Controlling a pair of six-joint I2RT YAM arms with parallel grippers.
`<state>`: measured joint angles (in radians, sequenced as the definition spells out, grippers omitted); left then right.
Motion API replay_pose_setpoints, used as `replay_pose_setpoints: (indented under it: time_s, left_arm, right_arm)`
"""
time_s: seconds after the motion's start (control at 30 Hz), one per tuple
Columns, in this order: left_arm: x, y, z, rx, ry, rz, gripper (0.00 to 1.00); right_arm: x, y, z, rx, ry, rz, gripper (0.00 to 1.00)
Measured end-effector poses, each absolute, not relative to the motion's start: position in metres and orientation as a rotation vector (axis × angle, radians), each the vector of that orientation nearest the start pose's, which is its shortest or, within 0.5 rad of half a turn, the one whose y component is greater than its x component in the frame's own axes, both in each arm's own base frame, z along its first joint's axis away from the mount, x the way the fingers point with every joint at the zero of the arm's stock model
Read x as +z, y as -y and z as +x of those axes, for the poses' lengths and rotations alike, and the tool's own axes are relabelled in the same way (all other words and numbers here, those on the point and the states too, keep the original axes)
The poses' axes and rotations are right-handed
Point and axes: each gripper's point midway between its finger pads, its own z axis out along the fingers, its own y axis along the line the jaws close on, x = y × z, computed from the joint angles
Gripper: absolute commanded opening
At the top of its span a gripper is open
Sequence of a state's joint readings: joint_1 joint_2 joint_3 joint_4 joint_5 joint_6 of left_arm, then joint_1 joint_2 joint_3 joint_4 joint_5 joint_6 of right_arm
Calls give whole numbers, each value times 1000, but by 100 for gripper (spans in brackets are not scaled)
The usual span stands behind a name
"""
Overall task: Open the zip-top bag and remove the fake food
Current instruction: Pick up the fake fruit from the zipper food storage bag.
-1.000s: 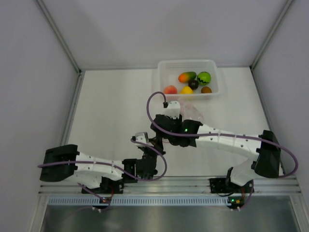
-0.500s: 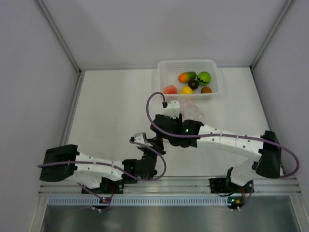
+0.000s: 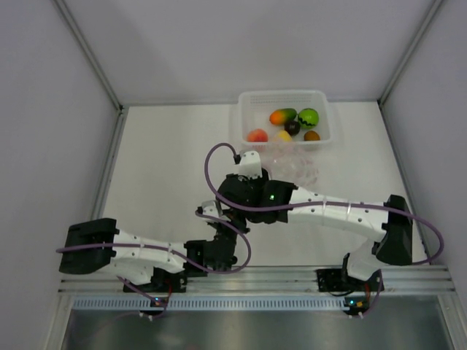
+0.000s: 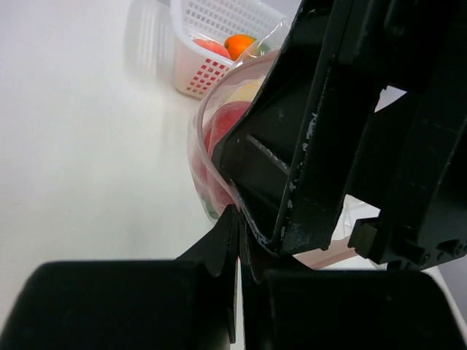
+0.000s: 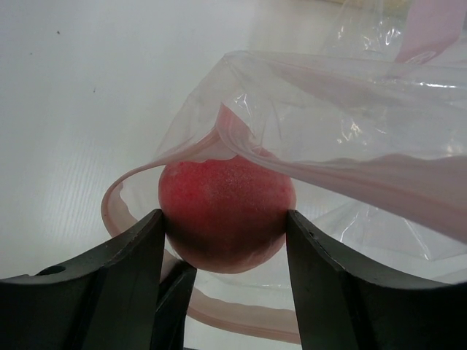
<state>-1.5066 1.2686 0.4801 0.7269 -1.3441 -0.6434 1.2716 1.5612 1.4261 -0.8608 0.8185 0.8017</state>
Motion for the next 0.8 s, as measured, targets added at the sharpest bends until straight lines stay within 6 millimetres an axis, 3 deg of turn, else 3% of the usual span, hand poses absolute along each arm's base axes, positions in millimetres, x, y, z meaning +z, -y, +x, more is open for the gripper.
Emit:
replay_pose_setpoints:
  time_s: [0.23, 0.47, 0.6, 0.8]
  left_arm:
    - [194, 272, 185, -592, -1569, -358, 0]
    - [190, 263, 187, -580, -1566, -368, 0]
    - [183, 265, 187, -560, -1574, -349, 0]
    - [174, 266, 187, -552, -1585, -332, 0]
  right_arm:
    - [207, -310, 215, 63, -2207, -265, 0]
    - [189, -294, 224, 25, -2272, -271, 0]
    - [179, -295, 219, 43, -2301, -308, 0]
    - [190, -302, 212, 152, -2280, -399, 0]
